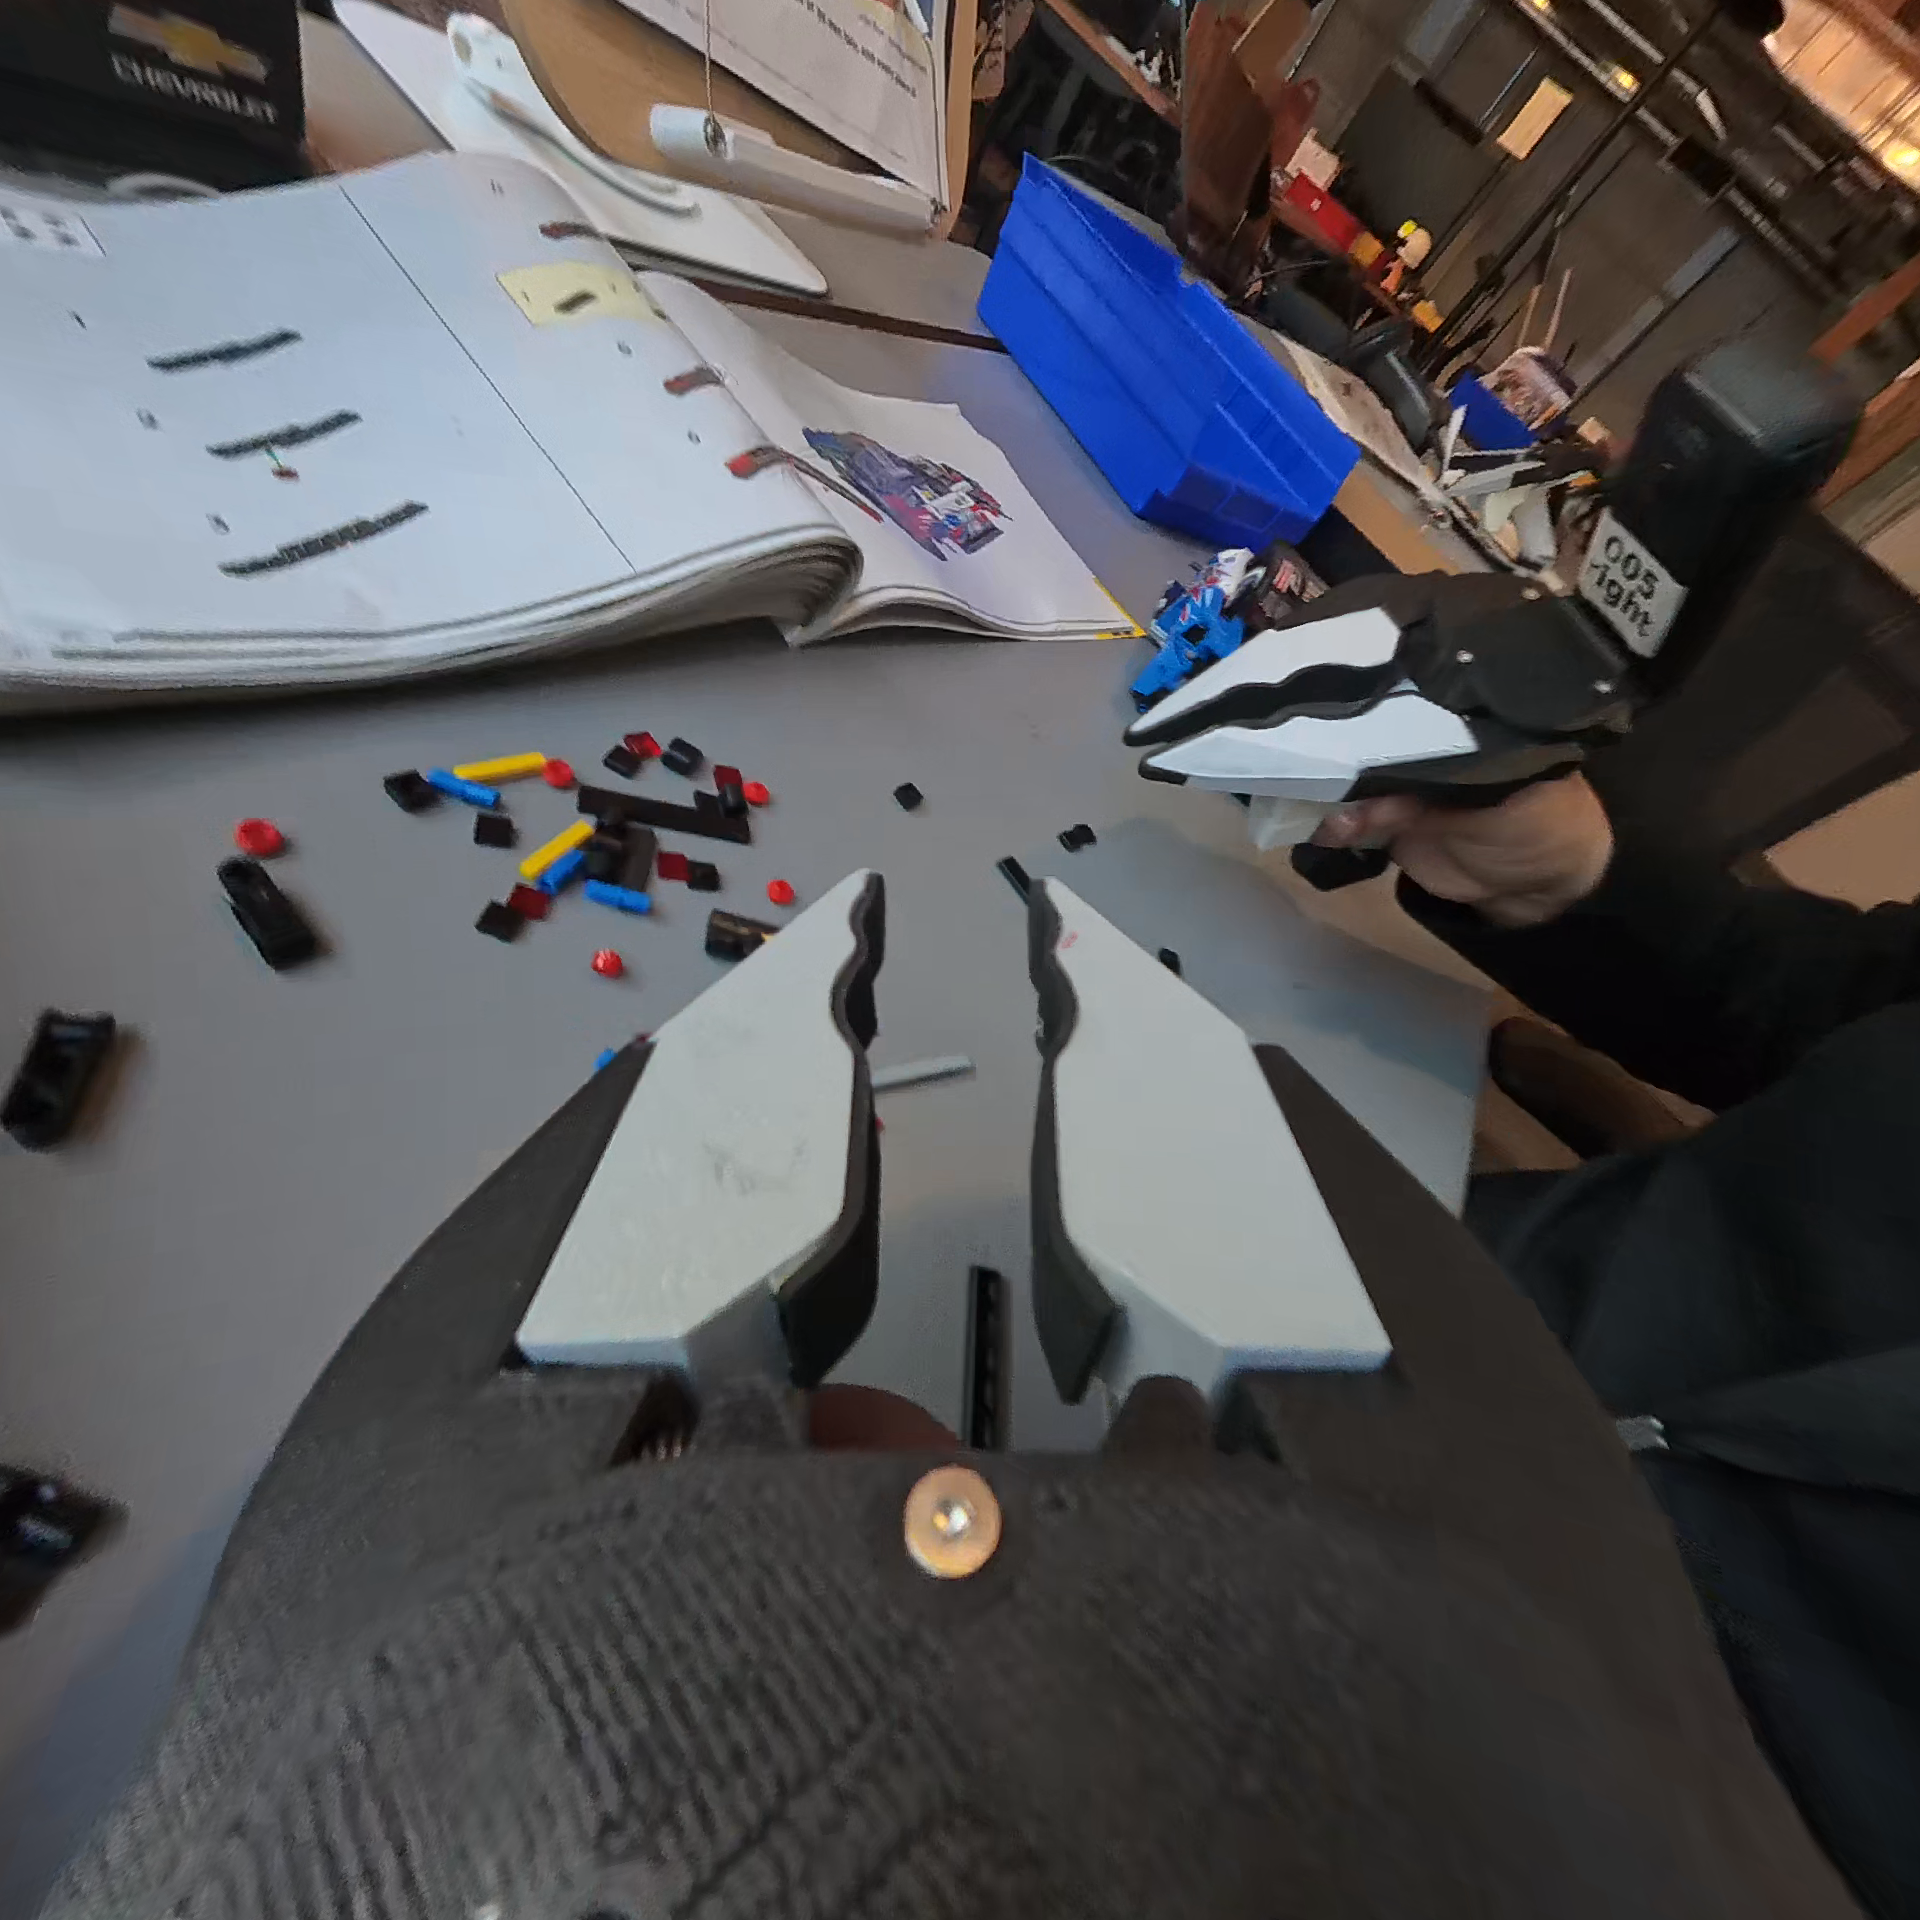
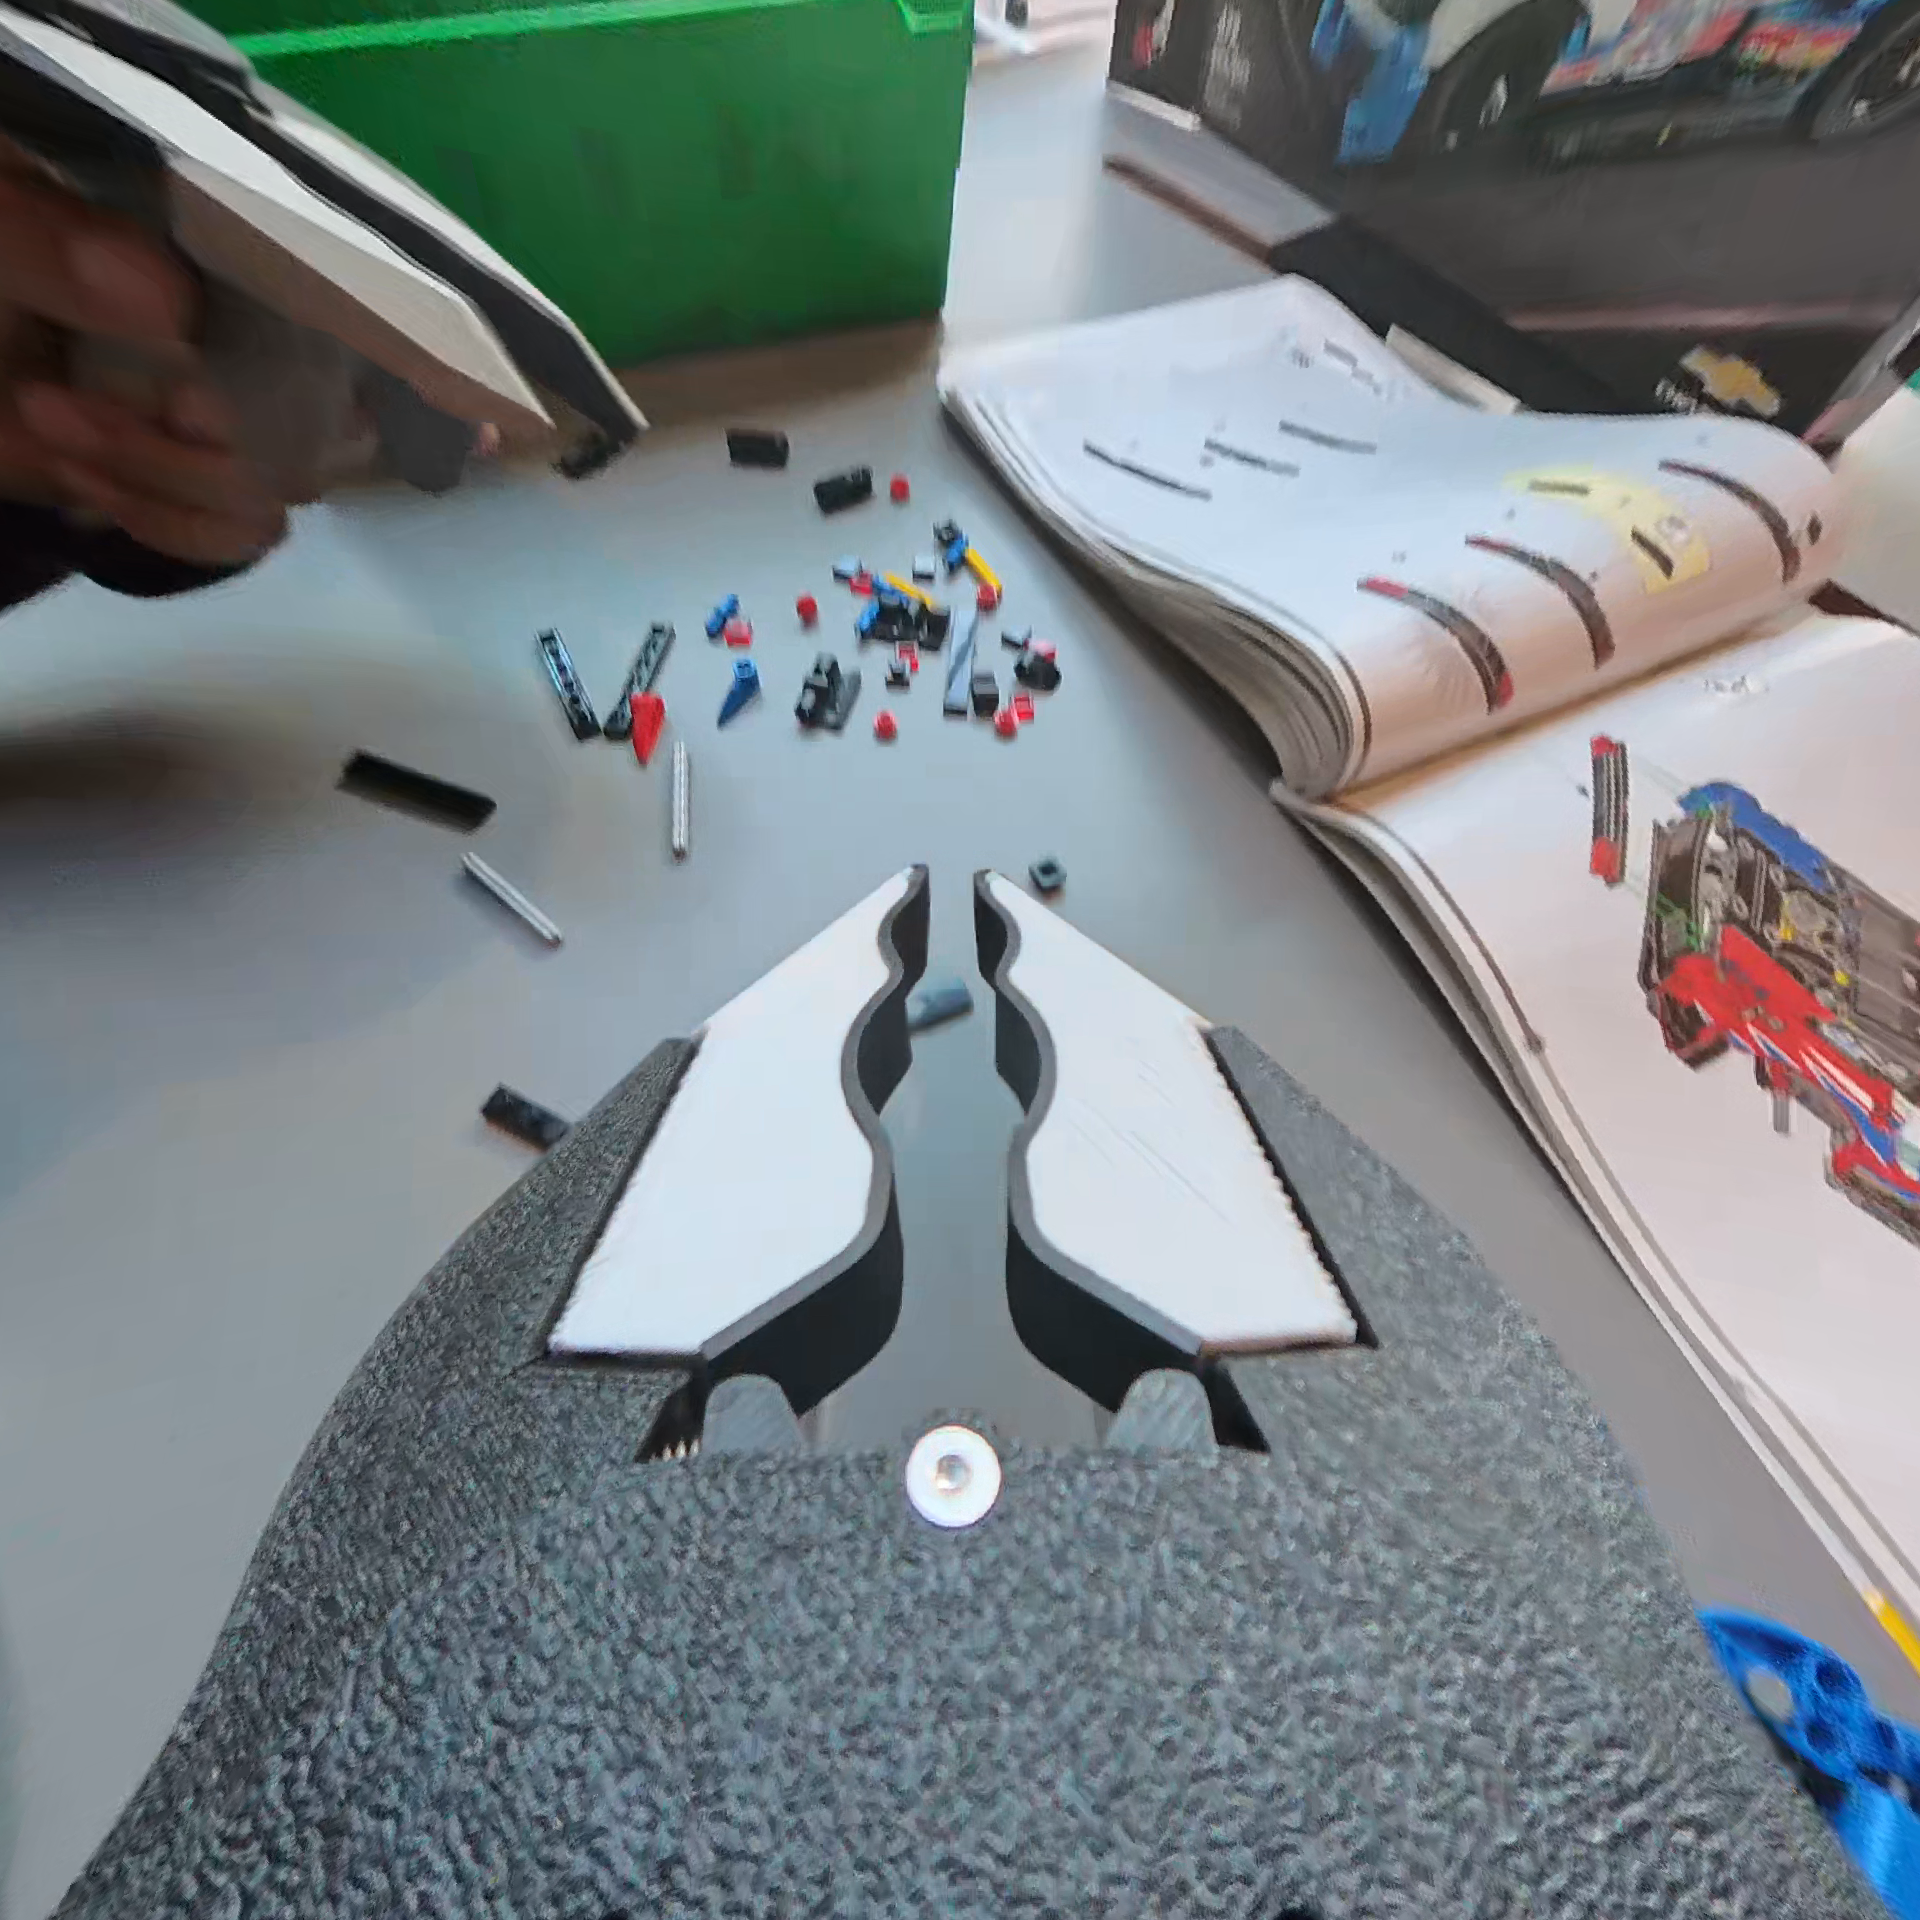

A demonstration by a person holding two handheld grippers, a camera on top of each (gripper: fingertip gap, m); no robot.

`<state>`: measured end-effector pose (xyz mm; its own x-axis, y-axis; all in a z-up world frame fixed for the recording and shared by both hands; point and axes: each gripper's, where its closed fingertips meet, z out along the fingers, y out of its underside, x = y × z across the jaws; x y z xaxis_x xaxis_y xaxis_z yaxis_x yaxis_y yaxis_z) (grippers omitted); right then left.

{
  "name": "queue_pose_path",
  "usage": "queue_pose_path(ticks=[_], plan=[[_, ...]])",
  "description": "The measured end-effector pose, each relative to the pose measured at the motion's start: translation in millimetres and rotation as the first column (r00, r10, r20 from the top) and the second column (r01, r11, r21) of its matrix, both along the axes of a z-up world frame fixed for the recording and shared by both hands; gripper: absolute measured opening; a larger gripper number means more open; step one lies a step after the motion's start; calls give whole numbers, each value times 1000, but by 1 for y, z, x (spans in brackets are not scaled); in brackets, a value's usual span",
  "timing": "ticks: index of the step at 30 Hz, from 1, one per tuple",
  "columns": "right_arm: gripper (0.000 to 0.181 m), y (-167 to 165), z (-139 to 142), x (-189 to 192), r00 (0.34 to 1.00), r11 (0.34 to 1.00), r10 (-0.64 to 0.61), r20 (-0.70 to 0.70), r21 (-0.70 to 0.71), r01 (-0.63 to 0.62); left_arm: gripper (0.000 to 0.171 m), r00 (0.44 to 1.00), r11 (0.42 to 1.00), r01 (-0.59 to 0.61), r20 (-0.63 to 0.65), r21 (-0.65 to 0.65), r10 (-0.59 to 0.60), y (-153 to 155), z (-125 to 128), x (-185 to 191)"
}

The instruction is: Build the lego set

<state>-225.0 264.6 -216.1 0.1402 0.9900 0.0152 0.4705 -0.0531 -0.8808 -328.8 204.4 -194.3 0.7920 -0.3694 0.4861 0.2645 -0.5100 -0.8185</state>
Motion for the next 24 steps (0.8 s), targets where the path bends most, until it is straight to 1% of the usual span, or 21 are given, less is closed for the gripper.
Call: queue_pose_path(ticks=[4,6,8,10,13,15,18,22,24], plan=[[8,2,14,-27,995,999,12,-95,45,-7,25,995,996,-67,-74,58,71,37,3,-14],[7,3,19,-40,990,999,20,-137,41,-15,25,986,990,-109,-118,86,119,56,1,-26],[7,5,22,-50,985,999,28,-172,34,-22,25,968,981,-157,-182,113,175,72,-3,-39],[7,6,19,-58,984,999,41,-175,33,-36,25,955,974,-184,-212,131,209,82,-8,-45],[7,11,14,-63,986,998,48,-162,53,-40,25,934,971,-199,-275,131,228,84,-20,-50],[6,15,11,-63,986,997,49,-158,68,-39,25,917,976,-196,-334,99,218,80,-31,-55],[6,22,8,-65,985,996,38,-169,81,-25,23,891,969,-221,-383,108,246,75,-35,-68],[4,26,8,-73,979,995,37,-202,95,-18,23,900,960,-243,-337,140,277,76,-28,-73],[5,24,5,-77,981,995,54,-186,90,-38,22,896,957,-248,-340,149,285,76,-27,-74]])
